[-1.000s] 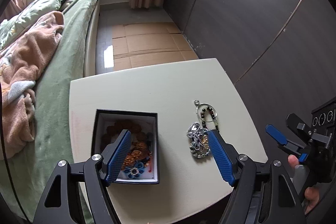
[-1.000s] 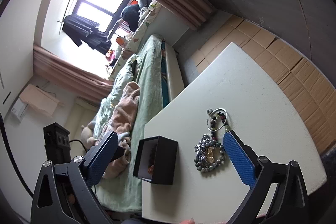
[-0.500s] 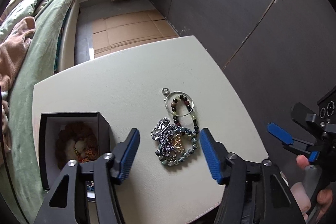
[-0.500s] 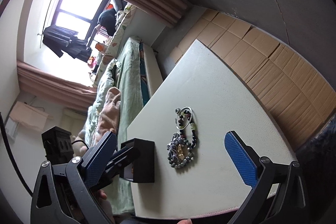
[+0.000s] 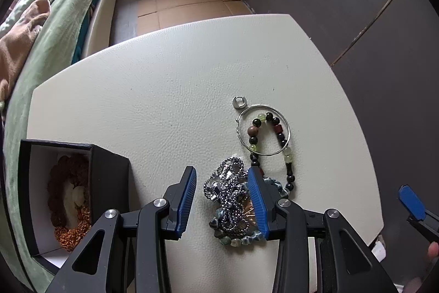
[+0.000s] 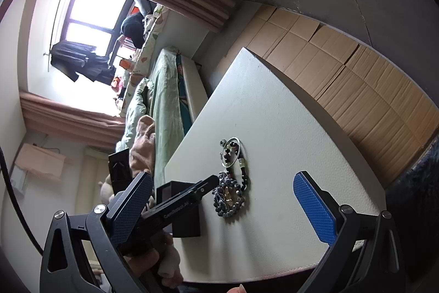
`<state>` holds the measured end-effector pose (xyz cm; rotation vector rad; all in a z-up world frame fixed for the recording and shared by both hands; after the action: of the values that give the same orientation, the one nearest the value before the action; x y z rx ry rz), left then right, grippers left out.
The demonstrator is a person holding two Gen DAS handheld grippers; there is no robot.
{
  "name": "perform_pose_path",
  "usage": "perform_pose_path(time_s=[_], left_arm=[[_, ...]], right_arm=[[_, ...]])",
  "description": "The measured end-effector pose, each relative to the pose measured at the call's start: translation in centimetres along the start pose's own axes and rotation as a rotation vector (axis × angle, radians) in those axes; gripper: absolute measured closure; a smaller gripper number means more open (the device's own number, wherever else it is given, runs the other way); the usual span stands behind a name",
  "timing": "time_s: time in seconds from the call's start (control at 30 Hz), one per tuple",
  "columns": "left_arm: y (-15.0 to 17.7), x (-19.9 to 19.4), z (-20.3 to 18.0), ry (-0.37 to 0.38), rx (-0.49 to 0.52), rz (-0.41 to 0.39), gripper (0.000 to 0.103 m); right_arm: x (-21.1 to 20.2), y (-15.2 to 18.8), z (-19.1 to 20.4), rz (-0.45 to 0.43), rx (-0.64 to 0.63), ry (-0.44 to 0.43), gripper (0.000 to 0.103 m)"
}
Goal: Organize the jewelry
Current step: 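Grasp the silver chain necklace with the left tool, then lift the chain necklace with the left tool while the right tool grasps the dark bead bracelet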
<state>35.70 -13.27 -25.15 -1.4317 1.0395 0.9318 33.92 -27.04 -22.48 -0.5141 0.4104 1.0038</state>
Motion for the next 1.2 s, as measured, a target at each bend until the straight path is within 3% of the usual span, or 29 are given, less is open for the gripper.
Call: perform_pose_path(time_s=[0.33,0.4,0.43,0.6,0.63,0.67,0.7,0.9,0.97,1.1,1.2], left_arm=[[0.5,0.7,-0.5,-0.031,0.042,0.009,0.063],[0.4,0.7,-0.5,-0.06,0.058,0.009,0.073],[0.4,0.7,-0.6,-0.061,0.067,0.011,0.073],[0.7,-0.2,-1.2,0.025,0.064,0.022,0.083],[0.7,-0.5,-1.0,0.033,0.062,0.017,0.087],[0.6,-1.0,-0.9,0.038,0.062,0.007,0.099],[0.6,-1.4,-0.8,0.049,0.058,0.004,0.101],[-0.1,-4.3,-0.8,0.087,0.06,-0.051,0.101],[-0.4,-5.1,-0.7,0.098,0.061,-0.067,0.101],[-1.1,-7.8,-0.7,0.123,0.063,-0.116,0.101],[-1.9,-10.3,-0.6,0.137,0.069,-0.161,0.101]], right_arm=[[0.4,0.6,-0.1,0.024,0.001,0.005,0.0],[0.5,0.6,0.0,0.028,-0.001,0.007,0.0],[0.6,0.7,0.1,0.031,-0.001,0.008,0.0],[1.3,1.1,0.3,0.053,-0.021,0.018,0.0],[1.5,1.3,0.3,0.061,-0.028,0.024,0.0],[1.8,1.4,0.3,0.068,-0.034,0.031,0.0],[2.0,1.6,0.2,0.077,-0.039,0.039,0.0],[3.3,2.3,-0.2,0.112,-0.048,0.081,0.0],[3.8,2.7,-0.3,0.128,-0.053,0.093,0.002],[4.9,3.6,-0.1,0.159,-0.071,0.115,0.023],[5.9,4.4,-0.1,0.188,-0.082,0.135,0.029]])
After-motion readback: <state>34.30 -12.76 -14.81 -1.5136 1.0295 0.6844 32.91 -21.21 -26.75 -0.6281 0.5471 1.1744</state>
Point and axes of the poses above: each gripper's, at about its wrist camera, not at the fingertips, and x roughly the way its jaws point, z to its left, y to its underside, the point moved 10 cm from there along x, roughly the way its jaws point
